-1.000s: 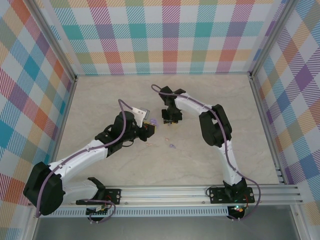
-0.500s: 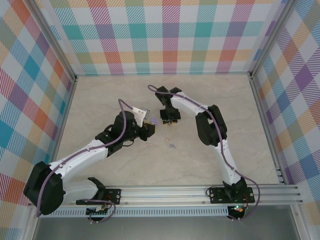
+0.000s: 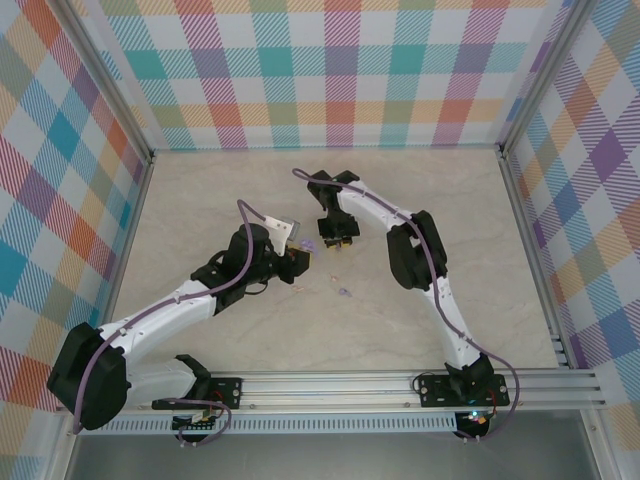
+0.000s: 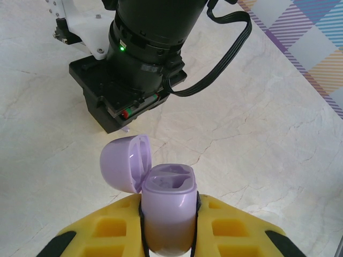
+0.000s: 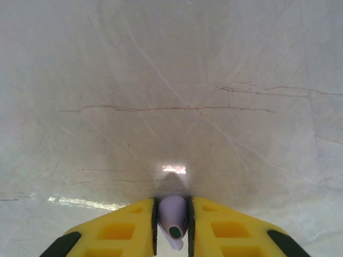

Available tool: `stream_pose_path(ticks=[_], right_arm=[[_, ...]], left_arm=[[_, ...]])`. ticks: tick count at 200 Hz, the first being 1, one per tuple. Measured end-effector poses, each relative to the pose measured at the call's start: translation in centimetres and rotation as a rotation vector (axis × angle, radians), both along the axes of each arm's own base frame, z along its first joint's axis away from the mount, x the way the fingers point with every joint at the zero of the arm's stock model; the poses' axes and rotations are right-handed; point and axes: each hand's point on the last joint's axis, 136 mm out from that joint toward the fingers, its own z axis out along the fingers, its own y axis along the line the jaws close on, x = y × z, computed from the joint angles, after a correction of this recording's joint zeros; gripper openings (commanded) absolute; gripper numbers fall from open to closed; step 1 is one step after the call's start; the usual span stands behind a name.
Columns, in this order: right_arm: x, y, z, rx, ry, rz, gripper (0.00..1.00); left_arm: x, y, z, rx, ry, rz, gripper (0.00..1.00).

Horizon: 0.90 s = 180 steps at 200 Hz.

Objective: Insert wireless bluetooth earbuds into charging case

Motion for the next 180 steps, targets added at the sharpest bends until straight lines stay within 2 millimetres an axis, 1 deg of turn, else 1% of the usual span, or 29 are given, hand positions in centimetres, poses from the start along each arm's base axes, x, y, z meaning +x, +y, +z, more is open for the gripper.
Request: stream_pose_path(ticks=[36, 68, 89, 108, 130, 150, 163, 180], right_arm=[[0.0, -0.1, 0.1, 0.019, -0.010, -0.003, 0.16], [0.0, -0.6, 0.2, 0.100, -0.041, -0.030, 0.16], [0.1, -1.9, 0.3, 0.158, -0.068, -0.068, 0.15], [0.1, -3.6, 0.4, 0.222, -0.089, -0.117, 0.15], [-0.4, -5.0, 0.6, 0.311, -0.105, -0.172, 0.15], [-0.9, -5.8, 1.5, 0.407, -0.132, -0.211, 0.15], [-1.3, -5.7, 2.8, 0.478, -0.161, -0.213, 0.16], [-1.9, -5.0, 5.4, 0.575, -0.214, -0.196, 0.16]], left_arm=[[0.0, 0.0, 0.0, 0.000, 0.000, 0.000, 0.14], [-0.1, 0.1, -0.3, 0.003, 0.008, 0.003, 0.15], [-0.2, 0.2, -0.7, 0.000, 0.020, 0.009, 0.14], [0.0, 0.1, -0.9, -0.011, 0.028, 0.018, 0.14], [0.4, 0.0, -1.6, -0.020, 0.043, 0.029, 0.14], [0.6, -0.1, -2.6, -0.026, 0.064, 0.037, 0.13], [0.8, -0.2, -3.0, -0.037, 0.074, 0.041, 0.14], [1.0, -0.5, -3.4, -0.051, 0.078, 0.040, 0.13]])
